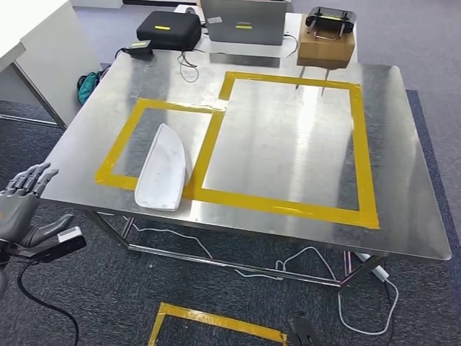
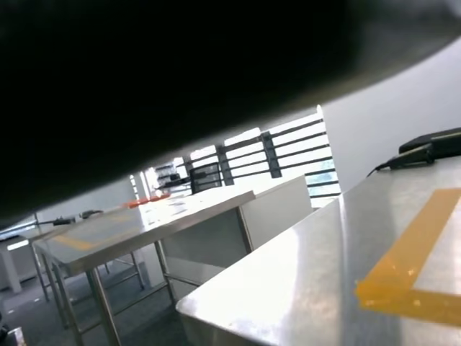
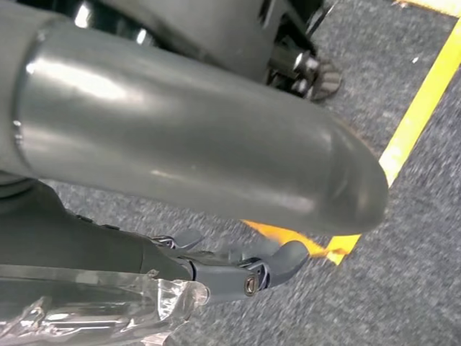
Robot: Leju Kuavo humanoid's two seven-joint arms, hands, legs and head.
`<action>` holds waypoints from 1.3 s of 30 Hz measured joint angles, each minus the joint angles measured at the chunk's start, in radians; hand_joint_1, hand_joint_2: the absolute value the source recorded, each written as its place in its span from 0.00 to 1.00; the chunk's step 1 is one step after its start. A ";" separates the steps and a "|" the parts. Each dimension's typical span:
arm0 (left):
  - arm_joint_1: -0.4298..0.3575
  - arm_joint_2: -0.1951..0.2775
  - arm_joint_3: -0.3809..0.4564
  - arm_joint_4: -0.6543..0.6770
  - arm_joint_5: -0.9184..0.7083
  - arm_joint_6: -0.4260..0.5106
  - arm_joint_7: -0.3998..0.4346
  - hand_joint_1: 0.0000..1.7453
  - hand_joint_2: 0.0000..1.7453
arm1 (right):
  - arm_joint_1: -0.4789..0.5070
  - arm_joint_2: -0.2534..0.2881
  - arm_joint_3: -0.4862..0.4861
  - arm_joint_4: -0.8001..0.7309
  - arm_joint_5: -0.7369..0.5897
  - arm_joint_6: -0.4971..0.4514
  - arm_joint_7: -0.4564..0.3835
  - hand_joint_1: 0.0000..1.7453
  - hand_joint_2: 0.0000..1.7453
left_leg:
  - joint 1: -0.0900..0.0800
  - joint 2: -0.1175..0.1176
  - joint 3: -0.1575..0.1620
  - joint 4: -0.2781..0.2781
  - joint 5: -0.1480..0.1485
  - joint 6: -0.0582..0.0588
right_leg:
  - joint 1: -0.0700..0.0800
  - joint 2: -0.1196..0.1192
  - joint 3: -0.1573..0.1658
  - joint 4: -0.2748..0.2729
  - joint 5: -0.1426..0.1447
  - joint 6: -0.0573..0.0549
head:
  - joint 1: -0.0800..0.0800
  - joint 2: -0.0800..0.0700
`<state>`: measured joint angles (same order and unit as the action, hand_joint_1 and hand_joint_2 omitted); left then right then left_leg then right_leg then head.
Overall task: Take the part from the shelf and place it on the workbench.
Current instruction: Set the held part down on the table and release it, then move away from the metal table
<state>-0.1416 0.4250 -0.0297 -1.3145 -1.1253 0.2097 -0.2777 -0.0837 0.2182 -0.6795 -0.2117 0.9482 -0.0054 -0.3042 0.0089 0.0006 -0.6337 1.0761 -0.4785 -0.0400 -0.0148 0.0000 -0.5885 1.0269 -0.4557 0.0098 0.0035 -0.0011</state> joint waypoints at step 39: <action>0.080 -0.007 0.050 0.007 -0.024 0.003 0.002 0.00 0.00 | 0.016 -0.056 0.000 0.000 0.000 0.006 -0.002 0.00 0.00 | 0.003 0.047 0.019 -0.062 0.068 -0.011 | 0.011 -0.072 0.040 -0.015 -0.025 0.001 | -0.012 0.000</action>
<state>-0.0616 0.4175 0.0208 -1.3079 -1.1490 0.2131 -0.2758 -0.0682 0.1627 -0.6798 -0.2113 0.9485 0.0004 -0.3064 0.0115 0.0472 -0.6144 1.0137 -0.4104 -0.0511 -0.0037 -0.0716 -0.5487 1.0121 -0.4808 0.0111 -0.0087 -0.0011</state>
